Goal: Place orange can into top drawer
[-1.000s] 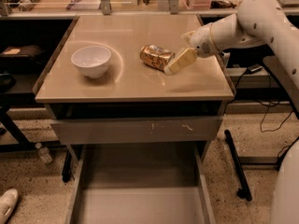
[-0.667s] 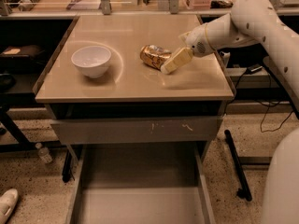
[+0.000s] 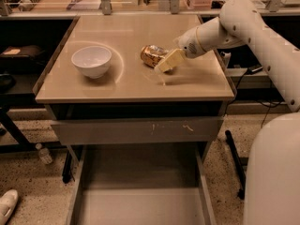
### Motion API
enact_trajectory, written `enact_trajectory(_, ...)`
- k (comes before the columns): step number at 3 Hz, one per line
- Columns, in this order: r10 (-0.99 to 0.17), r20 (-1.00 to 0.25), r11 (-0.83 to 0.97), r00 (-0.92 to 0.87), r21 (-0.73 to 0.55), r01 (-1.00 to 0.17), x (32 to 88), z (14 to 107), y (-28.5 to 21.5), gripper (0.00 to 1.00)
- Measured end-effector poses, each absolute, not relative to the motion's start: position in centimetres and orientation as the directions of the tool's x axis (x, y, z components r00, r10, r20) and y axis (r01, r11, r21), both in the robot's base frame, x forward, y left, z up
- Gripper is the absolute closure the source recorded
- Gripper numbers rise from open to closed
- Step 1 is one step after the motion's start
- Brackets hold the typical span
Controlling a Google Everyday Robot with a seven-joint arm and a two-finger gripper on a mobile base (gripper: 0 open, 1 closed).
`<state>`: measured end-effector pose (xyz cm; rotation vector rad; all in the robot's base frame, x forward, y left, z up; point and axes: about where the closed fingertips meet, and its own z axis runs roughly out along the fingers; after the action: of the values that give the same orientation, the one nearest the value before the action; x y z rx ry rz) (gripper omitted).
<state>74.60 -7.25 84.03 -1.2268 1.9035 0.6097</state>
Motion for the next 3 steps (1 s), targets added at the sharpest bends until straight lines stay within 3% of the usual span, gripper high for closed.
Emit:
enact_trajectory(1,-0.535,-0.811,0.42,-0.235,-0.014,-0.907,74.66,83.99,-7.2,0.18)
enact_trajectory(3,-0.535,-0.811,0.42,-0.235,-0.014,-0.907,74.66,83.99,-7.19,0.65)
